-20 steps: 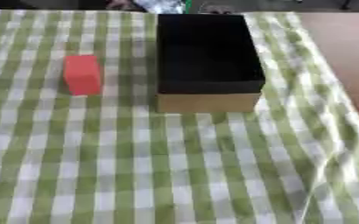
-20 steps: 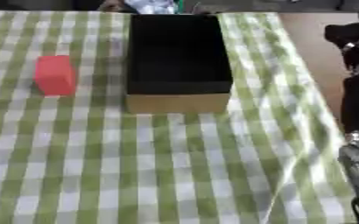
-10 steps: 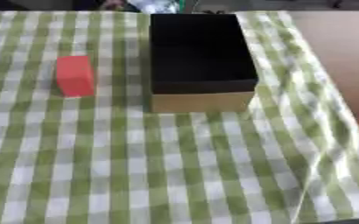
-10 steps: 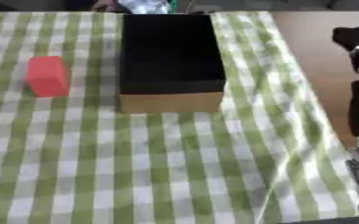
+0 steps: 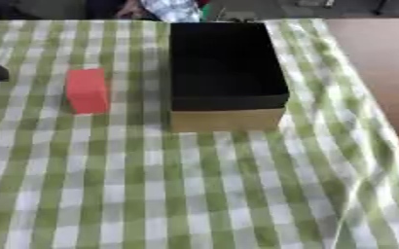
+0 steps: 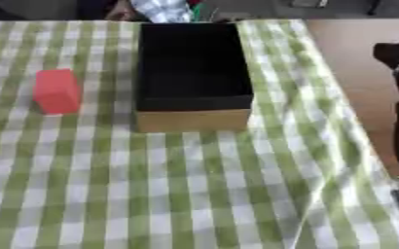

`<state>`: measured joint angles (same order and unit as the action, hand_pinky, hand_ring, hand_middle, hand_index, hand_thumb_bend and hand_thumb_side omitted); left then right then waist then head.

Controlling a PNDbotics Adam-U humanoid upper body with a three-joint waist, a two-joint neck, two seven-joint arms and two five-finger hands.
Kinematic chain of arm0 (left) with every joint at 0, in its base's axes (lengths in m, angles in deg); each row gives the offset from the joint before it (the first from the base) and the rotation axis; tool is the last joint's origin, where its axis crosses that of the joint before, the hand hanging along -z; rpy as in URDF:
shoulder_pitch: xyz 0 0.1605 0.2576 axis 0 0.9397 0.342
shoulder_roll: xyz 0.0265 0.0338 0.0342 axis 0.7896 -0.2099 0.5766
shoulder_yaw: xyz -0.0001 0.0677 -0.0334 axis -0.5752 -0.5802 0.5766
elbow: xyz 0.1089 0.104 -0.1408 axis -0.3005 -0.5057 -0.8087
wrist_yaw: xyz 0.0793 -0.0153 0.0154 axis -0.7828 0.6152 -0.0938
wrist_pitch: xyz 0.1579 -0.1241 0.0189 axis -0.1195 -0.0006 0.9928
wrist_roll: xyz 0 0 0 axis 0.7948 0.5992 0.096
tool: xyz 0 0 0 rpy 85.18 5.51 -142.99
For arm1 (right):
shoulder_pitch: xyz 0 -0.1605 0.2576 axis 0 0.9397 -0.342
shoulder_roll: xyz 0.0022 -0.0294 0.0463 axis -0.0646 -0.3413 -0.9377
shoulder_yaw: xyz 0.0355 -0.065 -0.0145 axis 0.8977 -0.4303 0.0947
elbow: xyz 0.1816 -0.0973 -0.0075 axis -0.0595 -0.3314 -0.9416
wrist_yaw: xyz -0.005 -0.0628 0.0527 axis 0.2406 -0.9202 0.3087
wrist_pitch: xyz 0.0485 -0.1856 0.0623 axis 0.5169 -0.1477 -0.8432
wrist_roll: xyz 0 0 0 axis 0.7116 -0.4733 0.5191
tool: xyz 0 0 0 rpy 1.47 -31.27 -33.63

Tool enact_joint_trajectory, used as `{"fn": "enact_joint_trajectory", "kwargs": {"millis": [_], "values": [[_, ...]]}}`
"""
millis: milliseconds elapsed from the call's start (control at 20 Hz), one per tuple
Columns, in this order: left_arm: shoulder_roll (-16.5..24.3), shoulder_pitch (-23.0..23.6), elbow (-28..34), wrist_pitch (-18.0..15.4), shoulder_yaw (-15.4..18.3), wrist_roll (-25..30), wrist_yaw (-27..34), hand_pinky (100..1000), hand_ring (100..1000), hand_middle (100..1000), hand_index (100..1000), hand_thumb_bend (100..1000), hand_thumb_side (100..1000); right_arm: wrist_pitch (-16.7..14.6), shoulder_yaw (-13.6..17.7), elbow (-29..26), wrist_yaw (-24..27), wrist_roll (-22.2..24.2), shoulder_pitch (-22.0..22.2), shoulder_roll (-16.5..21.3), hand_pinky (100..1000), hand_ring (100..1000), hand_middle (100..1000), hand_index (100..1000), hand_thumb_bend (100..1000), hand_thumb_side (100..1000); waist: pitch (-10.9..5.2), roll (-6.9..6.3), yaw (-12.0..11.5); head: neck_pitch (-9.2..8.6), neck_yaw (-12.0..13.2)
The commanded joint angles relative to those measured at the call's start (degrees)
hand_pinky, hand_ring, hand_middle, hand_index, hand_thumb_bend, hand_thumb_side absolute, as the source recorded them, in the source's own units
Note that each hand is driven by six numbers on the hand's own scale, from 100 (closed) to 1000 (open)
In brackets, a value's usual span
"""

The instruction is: Pick up objects on the table and place them in the box.

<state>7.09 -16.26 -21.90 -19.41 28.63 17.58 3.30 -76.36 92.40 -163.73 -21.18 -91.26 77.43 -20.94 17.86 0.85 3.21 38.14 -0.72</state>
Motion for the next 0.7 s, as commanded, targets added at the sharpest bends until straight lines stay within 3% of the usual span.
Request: {"fn": "enact_joint_trajectory", "kwargs": {"millis": [50, 700], "values": [[-0.4, -2.3, -0.8, -0.6, -0.5, 1.4, -2.3, 763, 885, 903, 1000, 897, 926, 0.4, -0.1, -1.0, 0.0, 0.3, -0.6, 0.7, 815, 738, 613, 811, 100, 860, -1.13, -0.79, 0.0, -0.44, 0.5], [-6.4, -5.2, -6.3, -1.8, -2.1, 9.0, -4.7, 789, 891, 885, 994, 892, 938, 1.3, -0.4, -1.0, 0.9, 1.0, -1.1, 0.2, 816, 738, 611, 810, 100, 862, -1.18, -1.18, 0.8, -1.0, 1.7]]}}
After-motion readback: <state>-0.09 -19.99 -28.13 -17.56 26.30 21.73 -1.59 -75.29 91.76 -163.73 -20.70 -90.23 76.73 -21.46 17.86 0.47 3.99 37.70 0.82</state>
